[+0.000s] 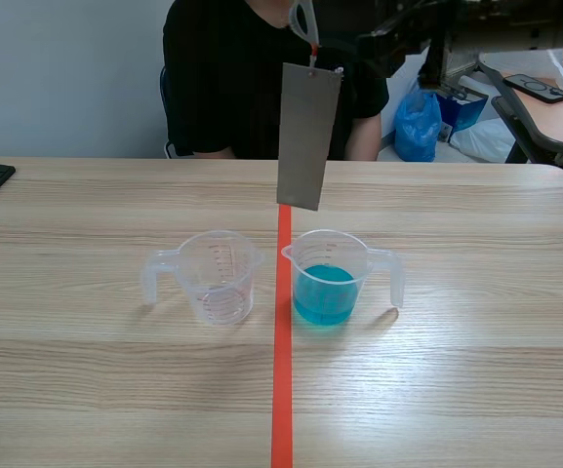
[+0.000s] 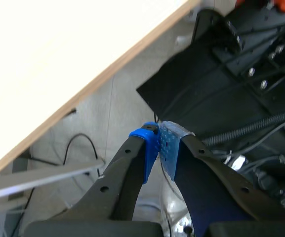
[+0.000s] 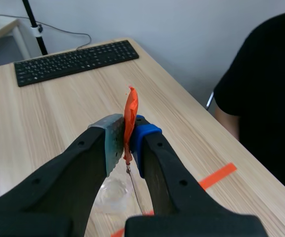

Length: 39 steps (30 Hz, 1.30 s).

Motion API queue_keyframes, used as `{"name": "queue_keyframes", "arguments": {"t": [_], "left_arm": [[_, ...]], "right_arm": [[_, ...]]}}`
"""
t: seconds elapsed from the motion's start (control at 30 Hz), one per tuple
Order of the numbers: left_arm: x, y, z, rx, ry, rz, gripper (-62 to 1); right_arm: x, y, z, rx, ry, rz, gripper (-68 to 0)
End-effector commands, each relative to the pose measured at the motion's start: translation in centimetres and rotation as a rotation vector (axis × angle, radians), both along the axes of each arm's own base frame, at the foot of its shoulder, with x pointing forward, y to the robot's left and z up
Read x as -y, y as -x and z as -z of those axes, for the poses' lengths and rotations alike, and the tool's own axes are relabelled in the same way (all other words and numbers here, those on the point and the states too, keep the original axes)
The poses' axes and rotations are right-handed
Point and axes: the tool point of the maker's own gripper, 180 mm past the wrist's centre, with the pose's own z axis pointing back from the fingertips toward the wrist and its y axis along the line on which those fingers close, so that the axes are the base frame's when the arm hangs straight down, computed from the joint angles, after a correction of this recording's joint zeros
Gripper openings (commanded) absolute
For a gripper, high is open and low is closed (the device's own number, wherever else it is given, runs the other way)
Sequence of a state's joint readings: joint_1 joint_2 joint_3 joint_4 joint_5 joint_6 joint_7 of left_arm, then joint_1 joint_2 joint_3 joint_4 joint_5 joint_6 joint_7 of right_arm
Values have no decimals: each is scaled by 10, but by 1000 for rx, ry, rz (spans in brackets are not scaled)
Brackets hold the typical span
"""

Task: Do the redox reaction experiment.
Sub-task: 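Move the plate over the blue solution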

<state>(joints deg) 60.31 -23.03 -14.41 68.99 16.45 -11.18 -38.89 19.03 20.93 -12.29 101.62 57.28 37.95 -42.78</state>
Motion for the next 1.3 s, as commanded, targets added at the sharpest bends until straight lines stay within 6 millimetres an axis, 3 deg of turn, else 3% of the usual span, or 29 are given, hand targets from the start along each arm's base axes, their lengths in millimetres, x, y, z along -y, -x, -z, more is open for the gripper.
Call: {"name": "queue_keyframes", "arguments": {"t": [0.0, 0.3, 0.63, 0.77, 0.93, 1.03, 1.1, 1.27], "left_arm": [[4, -5, -8, 37, 29, -4, -569], [3, -37, -40, 167, 157, -38, -569], [-17, -99, -71, 188, 336, -51, -569], [-21, -101, -73, 187, 334, -59, -569], [-21, -79, -72, 196, 341, -124, -569], [-20, -76, -77, 245, 348, -146, -569], [-16, -82, -81, 265, 370, -122, -569], [-5, -121, -89, 267, 441, -25, -569]], "right_arm": [[7, -1, -9, 24, -4, 5, -658], [26, -2, -2, 17, 46, 27, -658], [26, -2, -3, 19, 35, 27, -658], [26, -2, -4, 20, 30, 25, -658], [25, -2, -4, 19, 26, 23, -658], [25, -1, -4, 19, 25, 23, -658], [25, -1, -5, 18, 22, 21, -658], [25, -1, -5, 18, 21, 21, -658]]}}
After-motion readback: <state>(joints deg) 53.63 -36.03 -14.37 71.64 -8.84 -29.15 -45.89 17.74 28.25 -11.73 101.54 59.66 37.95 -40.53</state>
